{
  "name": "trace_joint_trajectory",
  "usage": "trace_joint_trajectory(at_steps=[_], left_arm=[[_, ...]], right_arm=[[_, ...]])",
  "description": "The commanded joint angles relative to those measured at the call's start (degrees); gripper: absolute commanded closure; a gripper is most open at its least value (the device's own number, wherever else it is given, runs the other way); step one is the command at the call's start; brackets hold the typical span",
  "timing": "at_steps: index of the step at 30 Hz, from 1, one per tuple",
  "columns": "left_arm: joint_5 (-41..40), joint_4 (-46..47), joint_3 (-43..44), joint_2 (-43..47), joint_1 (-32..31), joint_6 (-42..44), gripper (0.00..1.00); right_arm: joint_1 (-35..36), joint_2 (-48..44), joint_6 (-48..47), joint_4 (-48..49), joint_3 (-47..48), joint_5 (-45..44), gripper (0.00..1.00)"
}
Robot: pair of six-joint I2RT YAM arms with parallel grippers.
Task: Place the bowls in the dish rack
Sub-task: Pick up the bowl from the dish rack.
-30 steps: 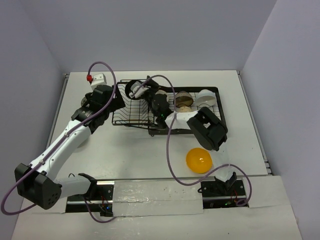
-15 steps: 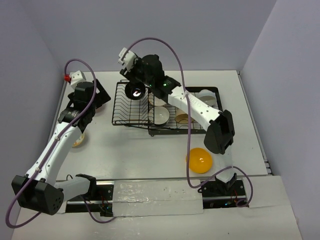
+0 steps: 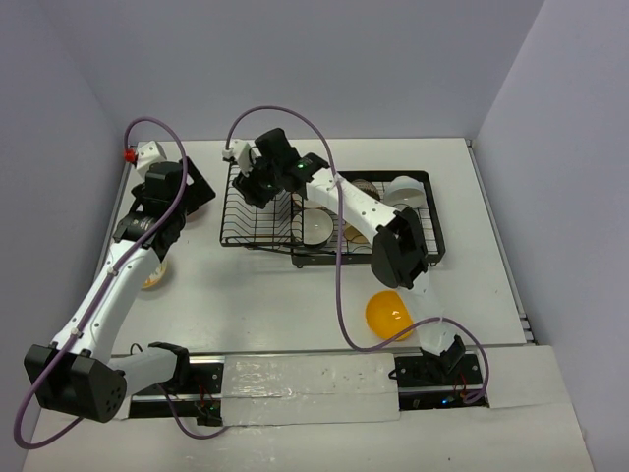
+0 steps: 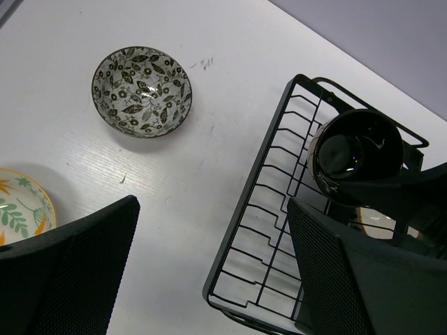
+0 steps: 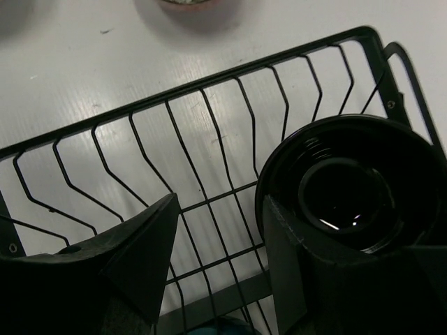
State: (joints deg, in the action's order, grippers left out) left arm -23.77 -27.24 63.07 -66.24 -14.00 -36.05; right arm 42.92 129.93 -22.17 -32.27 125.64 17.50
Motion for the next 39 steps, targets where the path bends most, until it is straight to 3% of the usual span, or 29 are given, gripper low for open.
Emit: trace_joint_trajectory(at_steps=[1, 18, 28, 30, 33, 36, 39], left_arm=[[1.36, 1.76, 0.39, 0.15, 0.29, -0.6, 0.08], [3.73, 0.88, 1.53, -3.81, 0.38, -0.24, 0.09], [4.52, 0.17, 2.23, -3.81, 0.64, 0.02, 0.09], [4.78, 0.18, 2.23, -3.64, 0.64, 0.02, 0.1], [4.96, 0.26, 2.23, -3.37, 0.64, 0.02, 0.1], [5.14, 0.35, 2.23, -3.11, 0.64, 0.02, 0.1], [5.31, 0.35, 2.15, -2.85, 0.64, 0.02, 0.1]], right_arm=[[-0.55, -0.03, 0.29, -2.09, 1.97, 1.14, 0.41], [-1.96, 4.46, -1.82, 7.39, -0.49, -8.79, 0.37], [-2.22, 6.21, -1.38, 7.14, -0.23, -6.86, 0.38], [-2.05, 6.13, -1.03, 7.83, -0.57, -6.95, 0.42], [-2.05, 5.78, 0.2, 9.15, -0.67, -7.74, 0.76], [-1.87, 4.81, 1.25, 9.95, -1.1, -7.13, 0.97], [-1.87, 3.41, 2.83, 10.74, -2.07, -5.29, 1.0]])
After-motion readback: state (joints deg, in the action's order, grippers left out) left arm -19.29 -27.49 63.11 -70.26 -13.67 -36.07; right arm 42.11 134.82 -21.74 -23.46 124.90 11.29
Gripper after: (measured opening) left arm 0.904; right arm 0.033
